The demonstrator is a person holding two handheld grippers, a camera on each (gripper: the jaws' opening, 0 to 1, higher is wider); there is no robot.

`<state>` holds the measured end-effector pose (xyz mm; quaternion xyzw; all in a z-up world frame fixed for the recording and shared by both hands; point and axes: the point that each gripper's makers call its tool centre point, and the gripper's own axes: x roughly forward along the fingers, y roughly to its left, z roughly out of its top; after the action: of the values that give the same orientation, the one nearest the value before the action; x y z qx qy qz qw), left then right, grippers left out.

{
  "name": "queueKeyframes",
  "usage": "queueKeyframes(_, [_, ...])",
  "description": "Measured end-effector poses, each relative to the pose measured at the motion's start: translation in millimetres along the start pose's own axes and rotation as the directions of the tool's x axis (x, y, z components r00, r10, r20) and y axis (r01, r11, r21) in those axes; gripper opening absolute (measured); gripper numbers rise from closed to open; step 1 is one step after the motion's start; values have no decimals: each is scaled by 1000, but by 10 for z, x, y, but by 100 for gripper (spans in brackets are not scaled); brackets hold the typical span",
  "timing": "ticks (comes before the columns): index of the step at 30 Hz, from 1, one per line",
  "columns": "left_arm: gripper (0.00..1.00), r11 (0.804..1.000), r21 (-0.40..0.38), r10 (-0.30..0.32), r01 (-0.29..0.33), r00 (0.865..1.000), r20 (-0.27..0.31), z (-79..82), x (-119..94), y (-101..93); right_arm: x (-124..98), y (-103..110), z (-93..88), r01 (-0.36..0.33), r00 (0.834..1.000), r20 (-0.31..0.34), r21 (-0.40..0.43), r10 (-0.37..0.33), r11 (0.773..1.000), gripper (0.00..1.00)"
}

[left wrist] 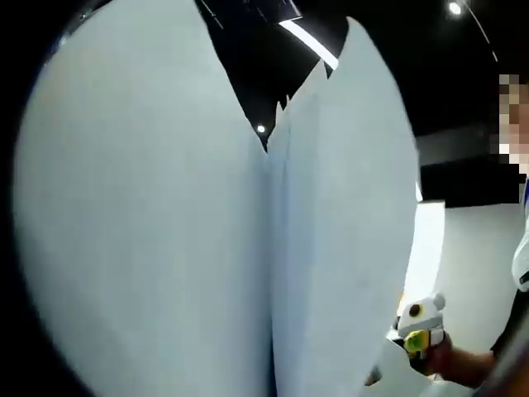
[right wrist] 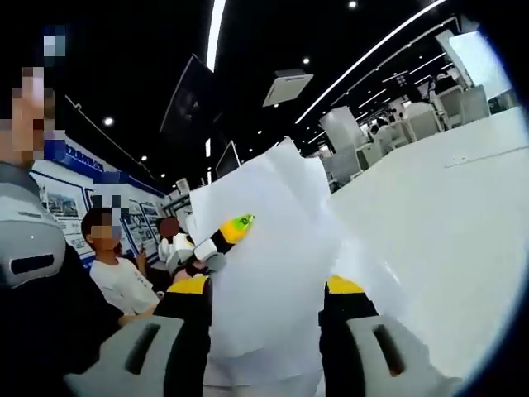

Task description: Organize the stack of printing papers by aligning and flattening the scattered papers on the table

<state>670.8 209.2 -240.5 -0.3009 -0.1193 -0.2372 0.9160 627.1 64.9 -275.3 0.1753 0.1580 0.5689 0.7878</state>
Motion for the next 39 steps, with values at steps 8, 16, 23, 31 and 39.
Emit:
queueKeyframes(8, [6, 1000, -16, 5, -5, 1000, -16, -29, 29, -10, -166, -136, 352, 30, 990, 136, 69, -39, 997, 54])
queueKeyframes(16, [6, 1000, -18, -2, 2, 1000, -28, -51, 43, -39, -238, -156, 419, 30, 987, 156, 84, -42, 996, 54])
queueKeyframes(23, [6, 999, -15, -34, 34, 998, -47, -33, 124, -124, -308, -197, 515, 68, 980, 185, 61, -78, 996, 72])
queueKeyframes(31, [6, 982, -7, -190, 190, 974, -123, -19, 300, -532, -409, -192, 626, 89, 982, 166, -11, -86, 996, 72])
queueKeyframes(39, [6, 923, -4, -378, 385, 904, -199, 156, 483, -1042, -473, -165, 881, 82, 983, 172, -80, -67, 993, 62])
